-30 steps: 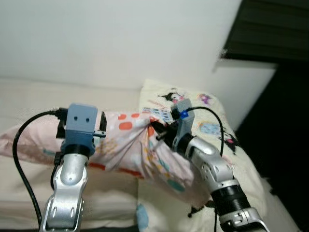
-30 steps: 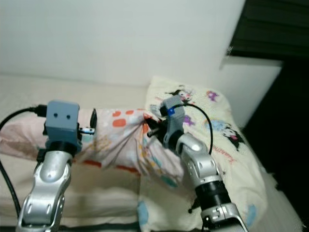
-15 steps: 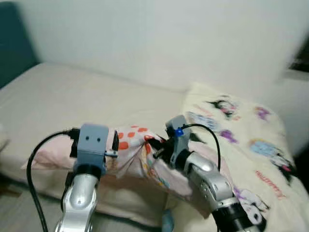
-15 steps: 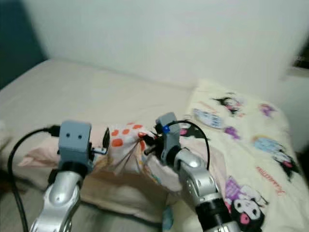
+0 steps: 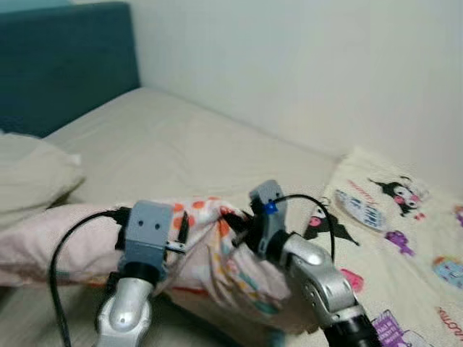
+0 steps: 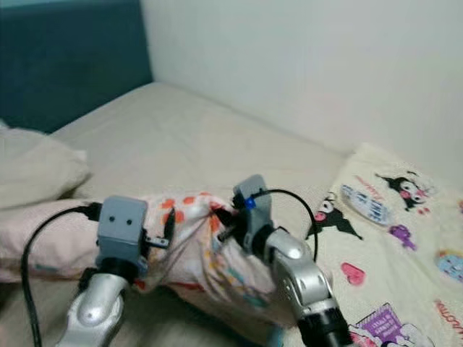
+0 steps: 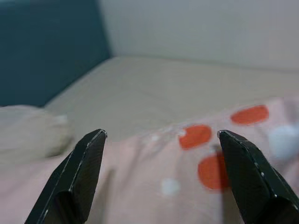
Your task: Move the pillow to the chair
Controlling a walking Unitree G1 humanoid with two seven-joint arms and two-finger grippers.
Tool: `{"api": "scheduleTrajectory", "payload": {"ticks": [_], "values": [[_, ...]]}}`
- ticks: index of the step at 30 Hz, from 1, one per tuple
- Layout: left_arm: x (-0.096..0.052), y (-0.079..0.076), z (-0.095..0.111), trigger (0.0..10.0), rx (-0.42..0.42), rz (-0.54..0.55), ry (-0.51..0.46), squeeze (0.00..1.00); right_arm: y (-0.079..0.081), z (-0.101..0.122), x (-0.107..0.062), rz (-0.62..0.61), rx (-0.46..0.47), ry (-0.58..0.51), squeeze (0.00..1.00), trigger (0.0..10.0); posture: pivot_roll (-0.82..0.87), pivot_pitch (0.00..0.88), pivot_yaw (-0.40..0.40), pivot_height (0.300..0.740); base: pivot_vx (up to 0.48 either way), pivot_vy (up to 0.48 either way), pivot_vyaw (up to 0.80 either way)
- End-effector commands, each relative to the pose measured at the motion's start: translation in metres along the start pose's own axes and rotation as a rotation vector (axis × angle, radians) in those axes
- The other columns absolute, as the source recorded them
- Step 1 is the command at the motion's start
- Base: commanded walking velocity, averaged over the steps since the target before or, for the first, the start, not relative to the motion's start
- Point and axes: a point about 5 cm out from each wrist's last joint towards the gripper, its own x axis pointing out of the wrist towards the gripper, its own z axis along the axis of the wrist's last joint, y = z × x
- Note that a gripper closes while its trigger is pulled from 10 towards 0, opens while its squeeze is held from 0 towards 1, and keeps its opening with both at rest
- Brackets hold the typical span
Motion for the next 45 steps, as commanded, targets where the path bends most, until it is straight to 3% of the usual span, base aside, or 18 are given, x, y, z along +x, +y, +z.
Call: {"api": "scheduleTrajectory", "payload": {"ticks": [1, 15, 45], "values": [[0.001, -0.002, 0.000, 10.0, 0.001, -0.001, -0.021, 0.00, -0.006, 0.020, -0.001, -0.024, -0.037, -0.096, 0.00, 0.0, 0.14, 0.000, -0.121, 0.728, 0.000, 0.000, 0.80], [0.009, 0.000, 0.004, 10.0, 0.038, 0.019, -0.047, 0.00, -0.007, 0.023, -0.001, -0.022, -0.025, -0.100, 0.00, 0.0, 0.13, 0.000, -0.123, 0.728, 0.000, 0.000, 0.80], [0.012, -0.002, 0.009, 10.0, 0.044, 0.021, -0.067, 0.00, -0.007, 0.024, -0.001, -0.007, -0.019, -0.099, 0.00, 0.0, 0.13, 0.000, -0.130, 0.728, 0.000, 0.000, 0.80]]}}
